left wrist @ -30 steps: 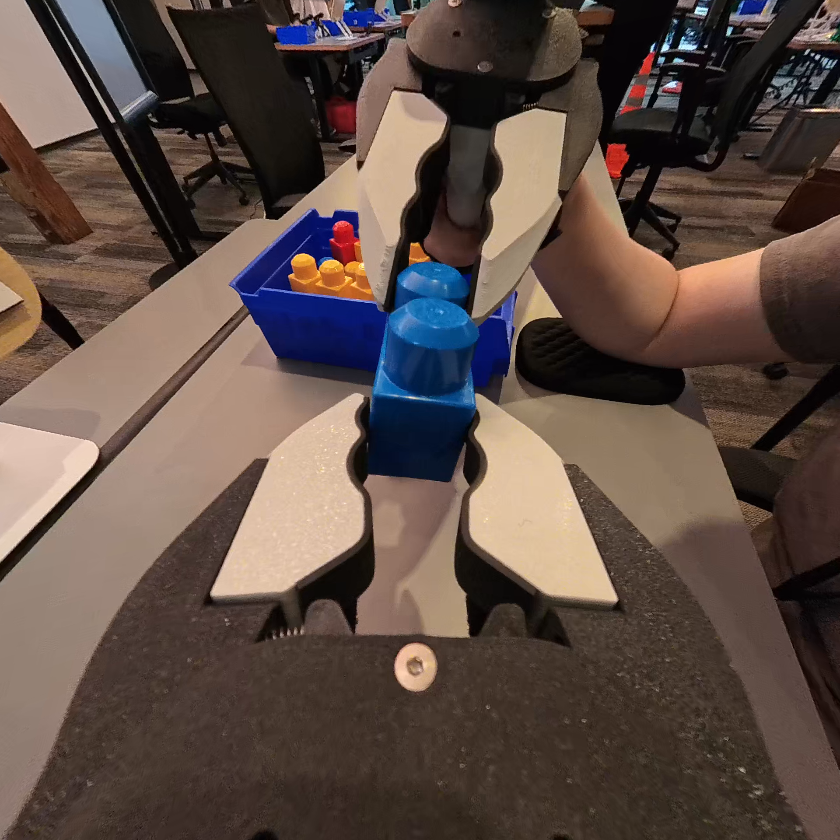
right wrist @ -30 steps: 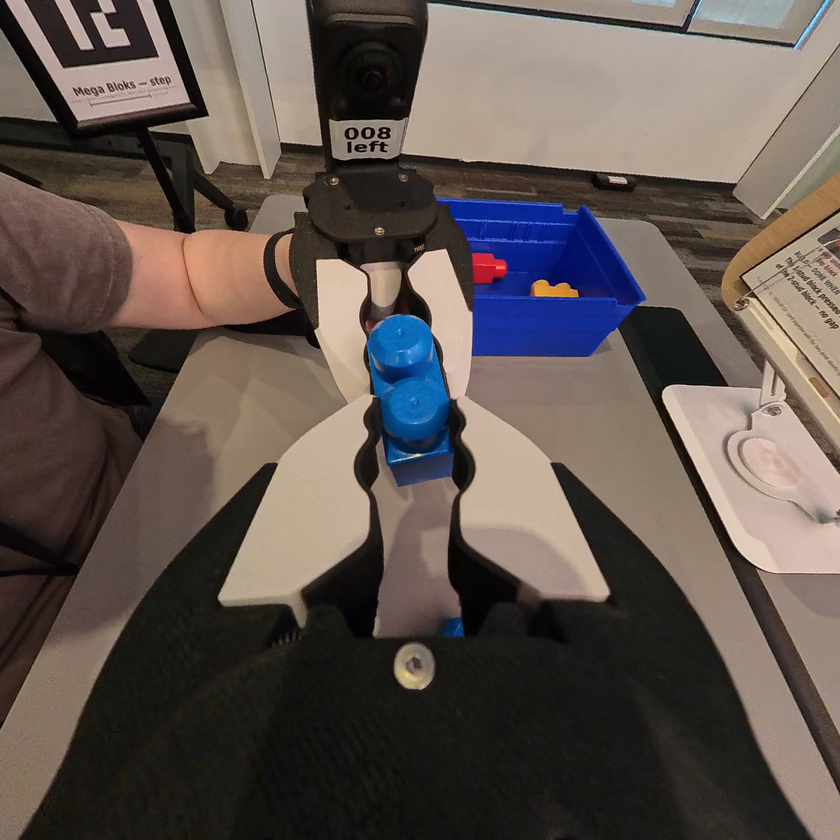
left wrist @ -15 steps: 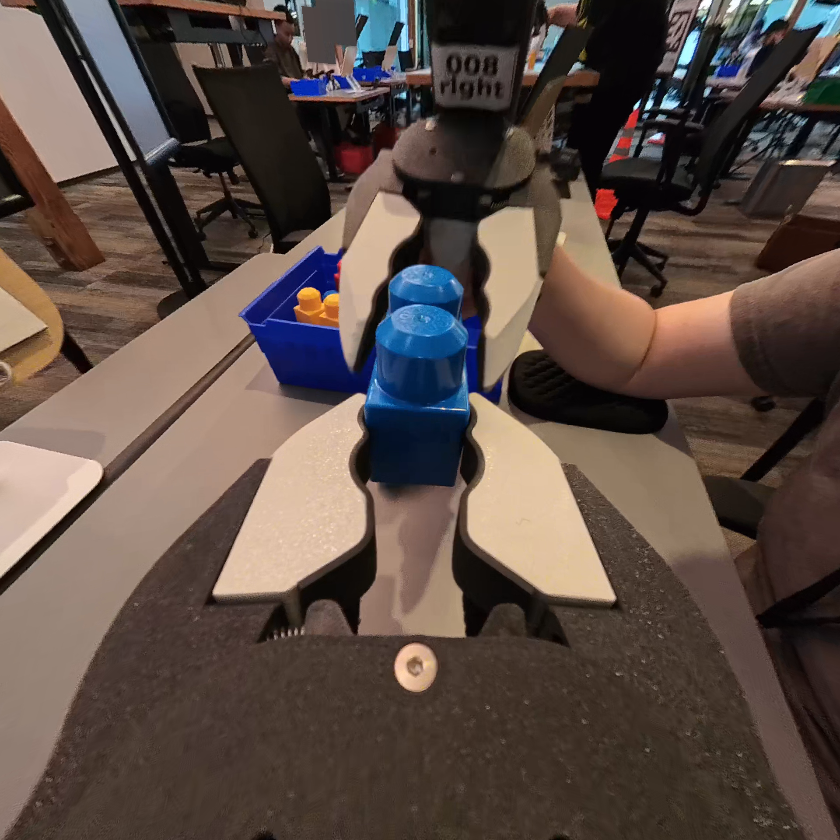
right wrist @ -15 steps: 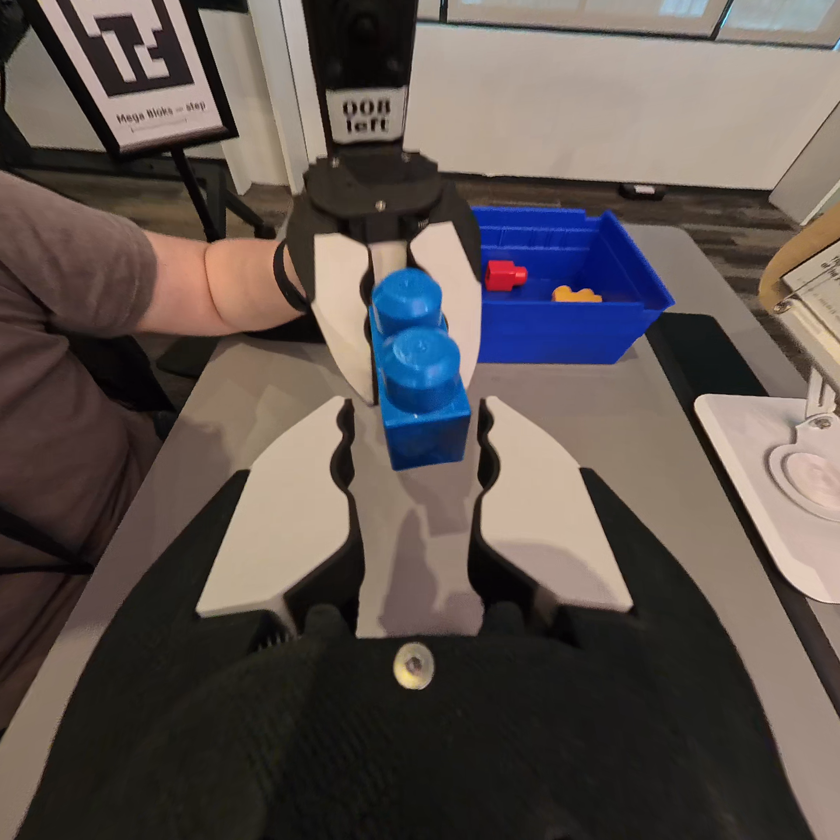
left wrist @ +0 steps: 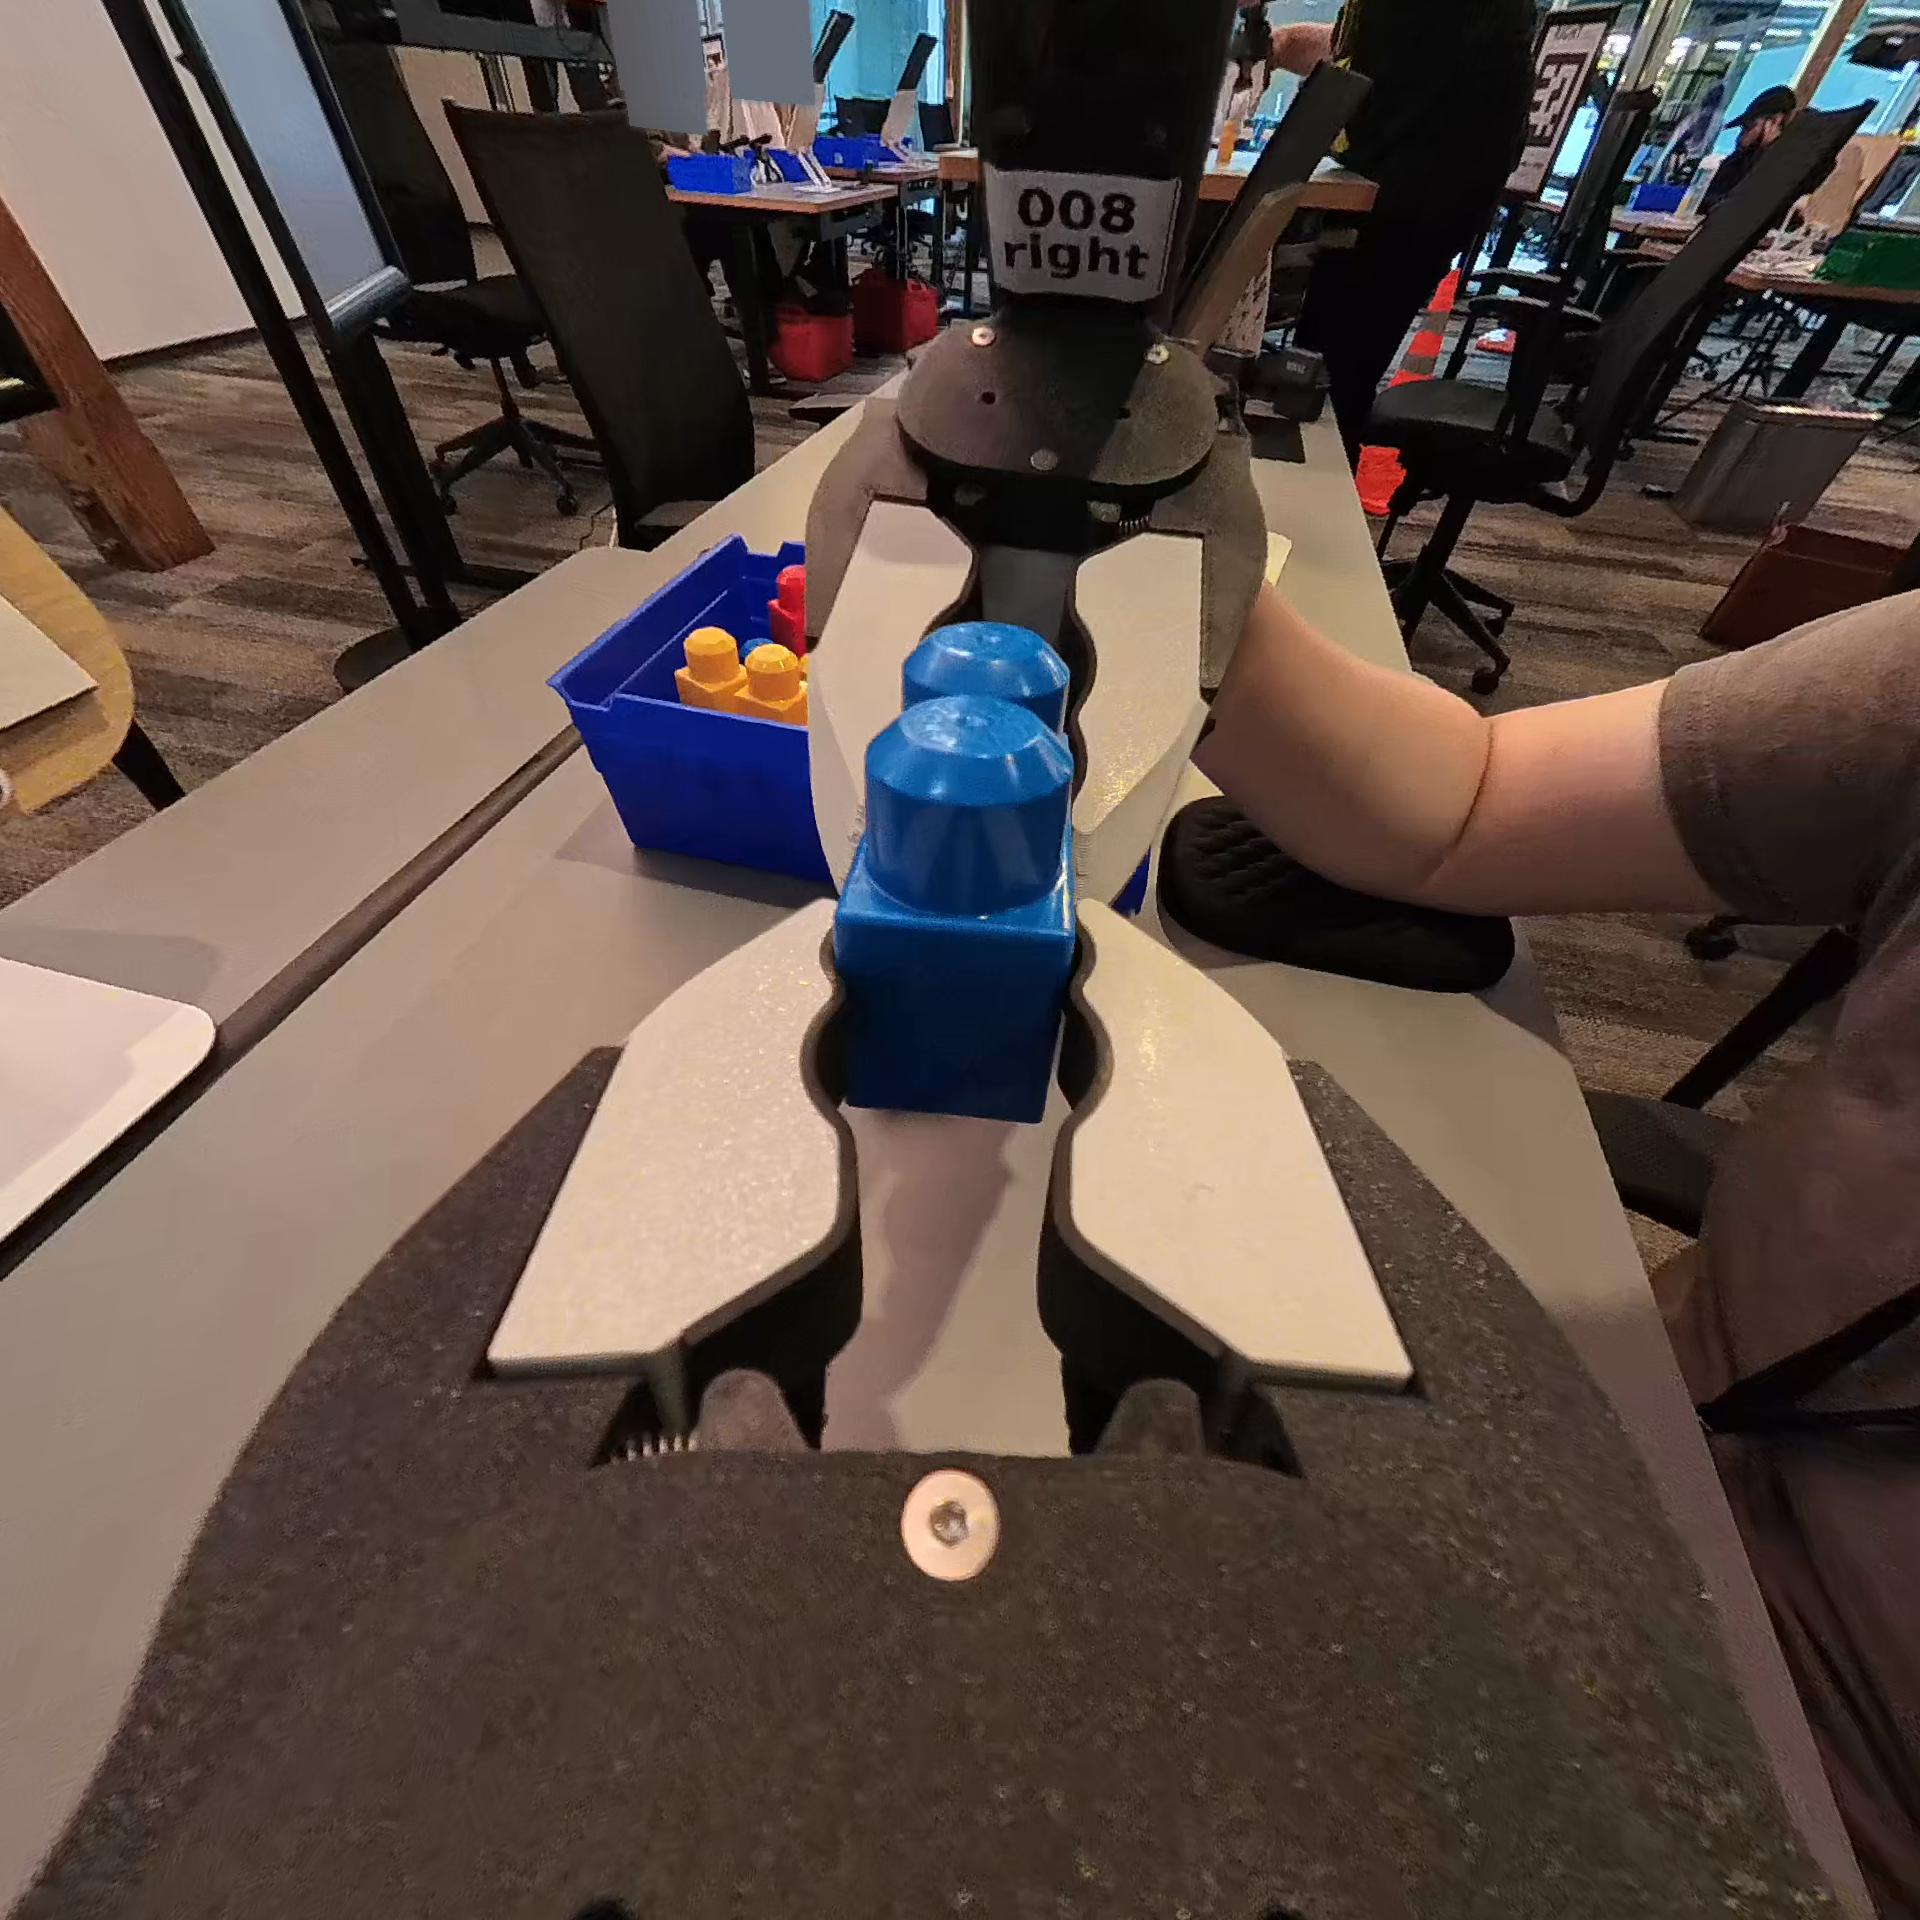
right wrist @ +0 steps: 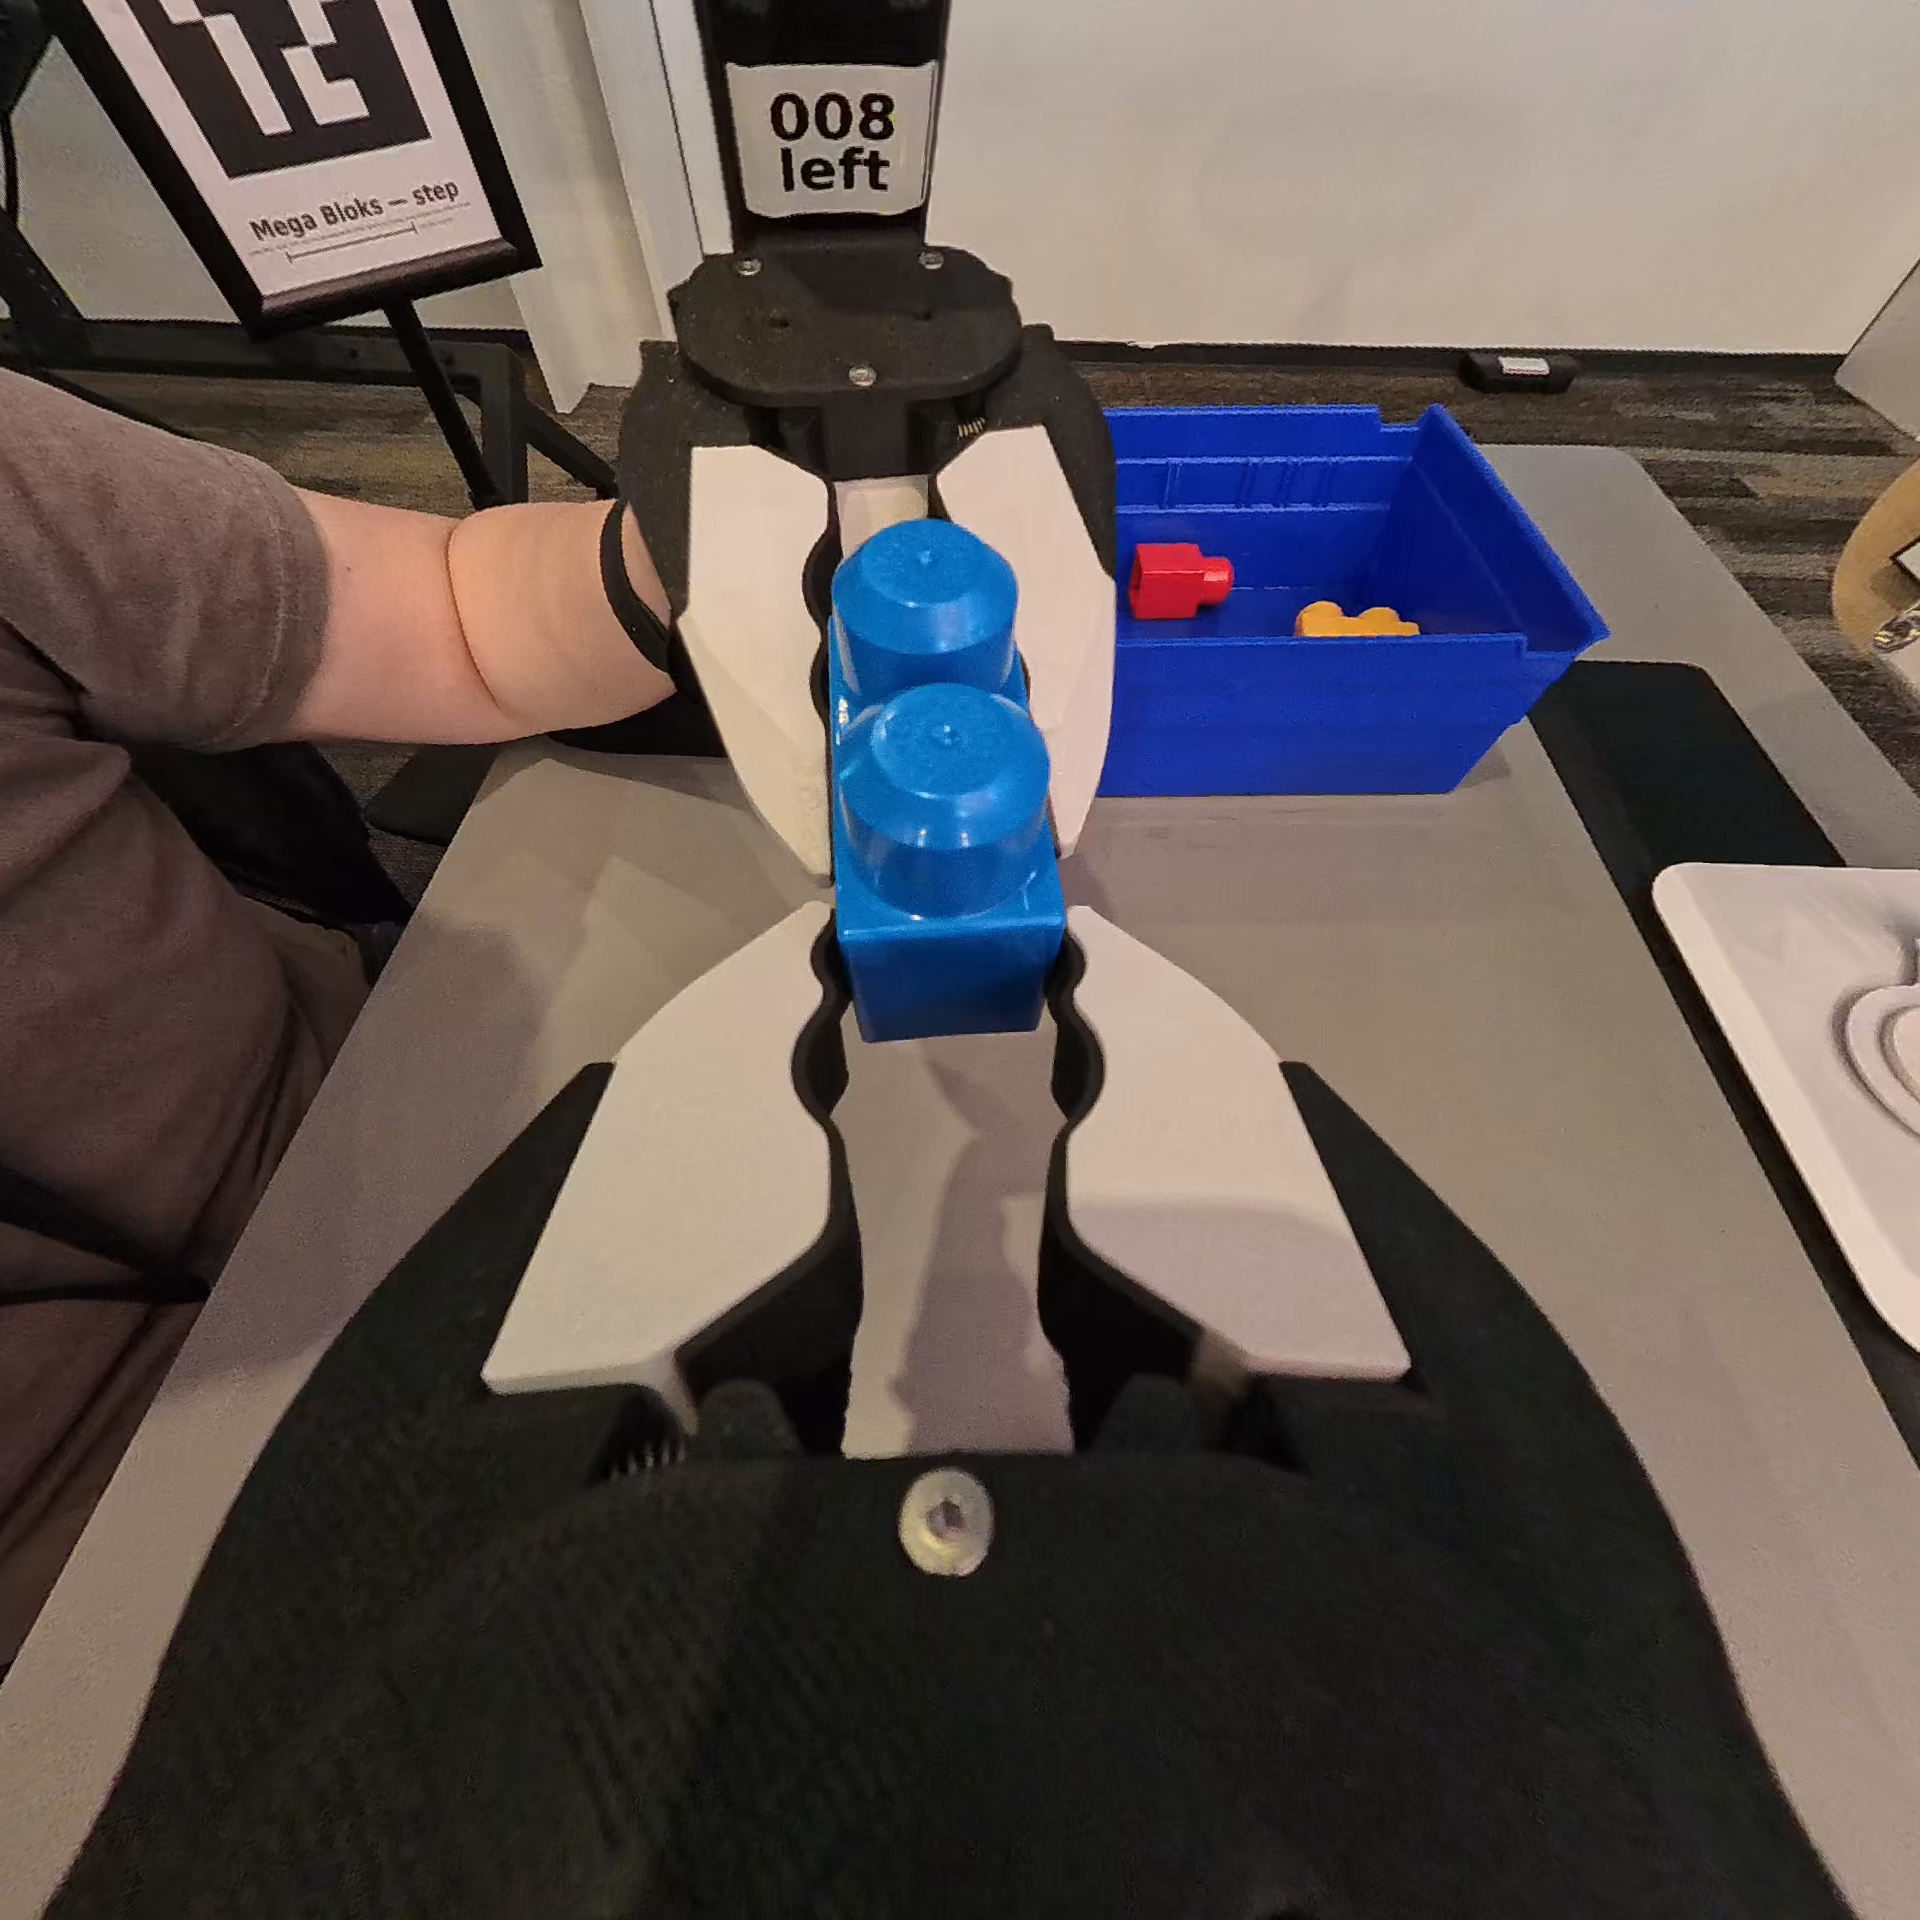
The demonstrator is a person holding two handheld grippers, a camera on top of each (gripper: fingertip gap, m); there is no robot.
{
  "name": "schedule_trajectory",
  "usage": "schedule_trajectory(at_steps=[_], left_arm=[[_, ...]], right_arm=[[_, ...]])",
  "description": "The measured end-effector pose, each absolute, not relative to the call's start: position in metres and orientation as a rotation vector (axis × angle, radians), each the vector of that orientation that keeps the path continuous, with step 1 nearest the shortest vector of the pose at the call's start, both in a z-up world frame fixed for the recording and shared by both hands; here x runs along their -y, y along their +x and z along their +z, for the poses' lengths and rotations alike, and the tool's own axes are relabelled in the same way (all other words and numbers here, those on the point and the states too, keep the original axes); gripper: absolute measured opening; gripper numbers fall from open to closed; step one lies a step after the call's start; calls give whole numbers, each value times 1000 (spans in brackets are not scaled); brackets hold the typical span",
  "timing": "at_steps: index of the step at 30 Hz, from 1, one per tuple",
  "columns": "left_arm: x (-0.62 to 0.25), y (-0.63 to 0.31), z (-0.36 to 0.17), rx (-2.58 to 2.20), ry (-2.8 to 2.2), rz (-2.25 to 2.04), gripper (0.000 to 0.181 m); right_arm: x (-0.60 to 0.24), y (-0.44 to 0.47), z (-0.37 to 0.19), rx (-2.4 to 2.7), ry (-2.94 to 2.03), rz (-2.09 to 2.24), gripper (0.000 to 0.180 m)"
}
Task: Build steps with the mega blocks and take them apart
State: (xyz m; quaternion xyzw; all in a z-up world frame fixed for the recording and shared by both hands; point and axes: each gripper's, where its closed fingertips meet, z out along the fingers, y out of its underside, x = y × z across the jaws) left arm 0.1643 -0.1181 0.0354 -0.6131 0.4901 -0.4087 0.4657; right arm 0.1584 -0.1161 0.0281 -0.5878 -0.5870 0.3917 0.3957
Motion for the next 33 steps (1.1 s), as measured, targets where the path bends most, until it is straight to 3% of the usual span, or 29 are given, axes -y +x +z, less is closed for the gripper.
schedule_trajectory(at_steps=[5, 7, 10, 12, 14, 17, 27, 33], left_arm=[[113, 164, 31, -1224, -1525, -899, 36], [105, 158, 28, -1228, -1553, -802, 36], [81, 139, 26, -1176, -1600, -586, 36], [64, 124, 23, -1138, -1634, -406, 36], [49, 107, 18, -1112, -1674, -213, 37], [29, 84, 11, -1102, -1692, 93, 36], [3, 41, 2, -1056, -1723, 457, 37], [2, 44, -2, -1064, -1746, 399, 37]], right_arm=[[112, 160, 22, 1505, -1508, 956, 38], [106, 165, 19, 1504, -1541, 892, 48], [84, 185, 6, 1503, -1634, 662, 50], [67, 203, -9, 1521, -1723, 456, 49], [55, 218, -22, 1541, -1796, 269, 35], [62, 226, -45, 1627, -1919, 214, 35], [90, 253, -98, 1948, -2059, -54, 46], [85, 269, -116, 1953, -2192, -223, 50]])
